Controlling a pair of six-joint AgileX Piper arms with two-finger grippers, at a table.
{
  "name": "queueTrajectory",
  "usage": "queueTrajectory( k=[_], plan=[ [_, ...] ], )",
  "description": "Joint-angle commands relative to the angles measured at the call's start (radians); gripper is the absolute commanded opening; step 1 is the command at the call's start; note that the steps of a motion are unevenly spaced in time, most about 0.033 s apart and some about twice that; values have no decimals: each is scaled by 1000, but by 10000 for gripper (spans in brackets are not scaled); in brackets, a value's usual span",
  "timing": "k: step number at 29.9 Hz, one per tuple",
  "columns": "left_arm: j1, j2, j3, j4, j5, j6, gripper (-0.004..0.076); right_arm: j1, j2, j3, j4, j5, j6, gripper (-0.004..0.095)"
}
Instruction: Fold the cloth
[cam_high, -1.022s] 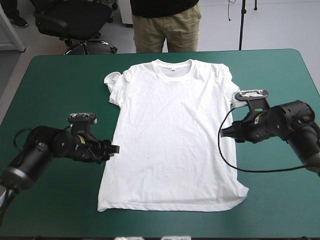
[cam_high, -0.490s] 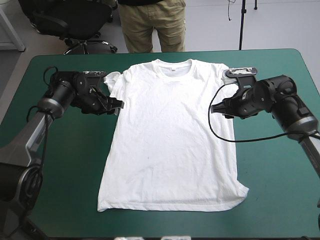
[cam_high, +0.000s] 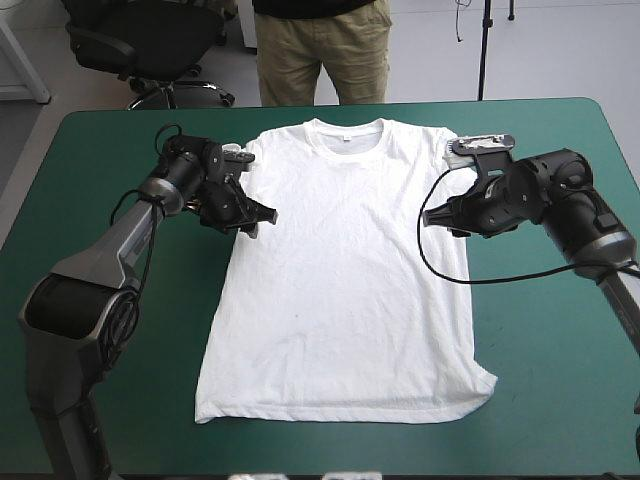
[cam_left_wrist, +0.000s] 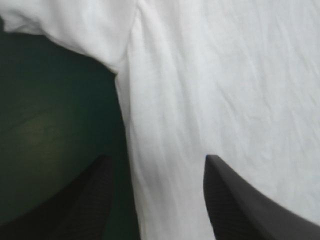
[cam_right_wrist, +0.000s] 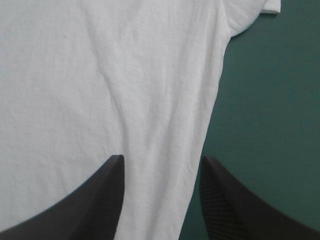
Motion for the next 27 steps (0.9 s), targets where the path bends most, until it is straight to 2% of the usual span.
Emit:
queueTrajectory(
  k=[1, 12, 14, 17, 18, 22, 27],
  plan=[
    [-10, -25, -31, 6, -28, -20, 393, -3, -31, -35, -12, -21, -1, 441],
    [-10, 49, -29, 8, -35, -20, 380, -3, -31, -35, -27, -5, -5, 439],
    [-10, 53, -29, 8, -35, -20, 288, -3, -31, -35, -20, -1, -7, 439],
    [-10, 51, -29, 8, -41, -5, 13, -3, -29, -35, -20, 0, -5, 441],
    [-10, 51, -29, 8, -43, 6, -12, -3, -29, -35, -22, -6, -5, 441],
    [-10, 51, -29, 8, -41, 8, -17, -3, -10, -55, -22, -27, -12, 442],
    [-10, 51, -29, 1, -33, 11, -17, -3, 111, -193, -29, 67, -54, 488]
  ],
)
